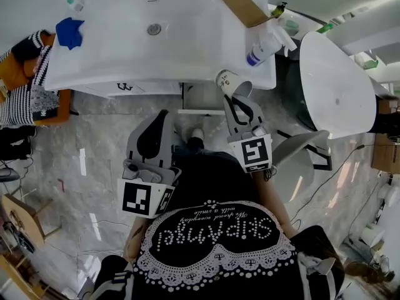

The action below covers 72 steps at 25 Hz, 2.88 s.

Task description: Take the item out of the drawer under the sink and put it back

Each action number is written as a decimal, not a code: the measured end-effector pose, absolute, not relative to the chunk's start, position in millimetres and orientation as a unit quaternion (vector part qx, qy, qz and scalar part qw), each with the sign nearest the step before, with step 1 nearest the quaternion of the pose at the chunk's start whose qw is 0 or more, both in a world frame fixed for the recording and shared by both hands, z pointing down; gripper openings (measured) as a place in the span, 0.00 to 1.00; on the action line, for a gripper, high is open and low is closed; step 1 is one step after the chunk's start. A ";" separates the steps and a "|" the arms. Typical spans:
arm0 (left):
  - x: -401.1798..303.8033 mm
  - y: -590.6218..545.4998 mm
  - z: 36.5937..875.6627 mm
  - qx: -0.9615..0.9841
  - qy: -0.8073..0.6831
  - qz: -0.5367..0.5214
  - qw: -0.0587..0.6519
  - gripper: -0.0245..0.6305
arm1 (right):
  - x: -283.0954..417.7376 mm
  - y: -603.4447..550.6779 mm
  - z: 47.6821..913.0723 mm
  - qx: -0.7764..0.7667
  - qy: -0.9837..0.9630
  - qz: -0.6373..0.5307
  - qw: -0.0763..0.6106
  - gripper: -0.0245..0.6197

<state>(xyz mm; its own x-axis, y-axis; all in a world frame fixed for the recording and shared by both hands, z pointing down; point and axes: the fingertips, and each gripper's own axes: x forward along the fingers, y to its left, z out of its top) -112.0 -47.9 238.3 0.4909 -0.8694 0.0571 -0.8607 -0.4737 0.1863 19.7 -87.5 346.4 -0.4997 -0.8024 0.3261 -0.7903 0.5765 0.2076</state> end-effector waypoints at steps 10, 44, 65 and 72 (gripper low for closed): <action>-107.9 -54.2 233.9 0.867 -0.490 -0.030 0.092 0.04 | 25.8 -82.4 295.0 0.492 -0.859 -0.033 0.138 0.08; -83.9 -43.1 237.3 0.882 -0.462 -0.017 0.097 0.04 | 31.8 -40.7 272.3 0.507 -0.859 0.009 0.073 0.08; -72.4 -54.3 235.4 0.889 -0.444 -0.015 0.113 0.04 | 44.2 -50.3 270.6 0.506 -0.858 0.007 0.082 0.08; -67.4 -60.3 231.3 0.890 -0.438 -0.037 0.122 0.04 | 50.2 -56.1 271.4 0.513 -0.854 0.007 0.085 0.08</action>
<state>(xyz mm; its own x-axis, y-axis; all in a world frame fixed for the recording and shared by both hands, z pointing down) -67.4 -60.3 231.3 0.6144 -0.7879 0.0416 -0.7700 -0.5874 0.2491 50.2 -56.1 271.4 -0.4585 -0.8756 0.1521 -0.8780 0.4728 0.0750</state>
